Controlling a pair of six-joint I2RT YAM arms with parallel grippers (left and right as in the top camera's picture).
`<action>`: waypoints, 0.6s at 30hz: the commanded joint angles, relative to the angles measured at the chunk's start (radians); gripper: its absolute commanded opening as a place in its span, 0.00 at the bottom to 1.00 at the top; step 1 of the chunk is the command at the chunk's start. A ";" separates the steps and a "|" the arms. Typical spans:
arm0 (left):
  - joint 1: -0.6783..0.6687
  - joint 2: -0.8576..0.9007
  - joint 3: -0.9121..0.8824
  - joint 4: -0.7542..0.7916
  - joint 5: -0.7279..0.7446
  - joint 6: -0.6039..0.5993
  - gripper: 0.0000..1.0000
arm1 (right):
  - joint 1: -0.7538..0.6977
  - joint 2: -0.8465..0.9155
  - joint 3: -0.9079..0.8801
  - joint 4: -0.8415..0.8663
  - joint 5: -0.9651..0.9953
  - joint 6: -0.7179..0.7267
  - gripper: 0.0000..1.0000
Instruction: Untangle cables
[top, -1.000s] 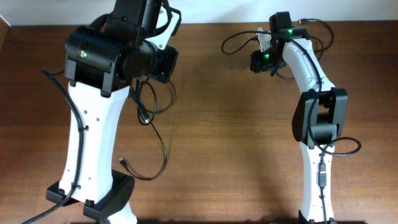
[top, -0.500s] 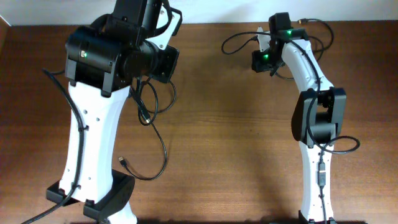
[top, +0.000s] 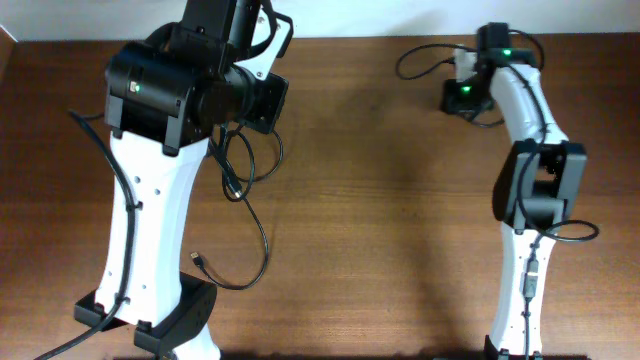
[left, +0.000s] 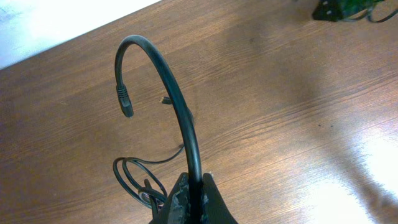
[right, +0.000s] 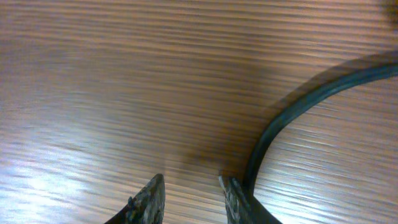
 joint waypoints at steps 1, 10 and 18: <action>-0.005 0.008 0.002 0.000 0.012 -0.002 0.00 | -0.066 0.030 0.013 -0.011 0.010 -0.003 0.33; -0.005 0.008 0.002 0.000 0.011 -0.002 0.00 | -0.143 0.030 0.013 -0.014 0.010 -0.011 0.32; -0.005 0.008 0.002 0.000 0.011 -0.002 0.00 | -0.189 0.030 0.013 -0.018 0.038 -0.011 0.32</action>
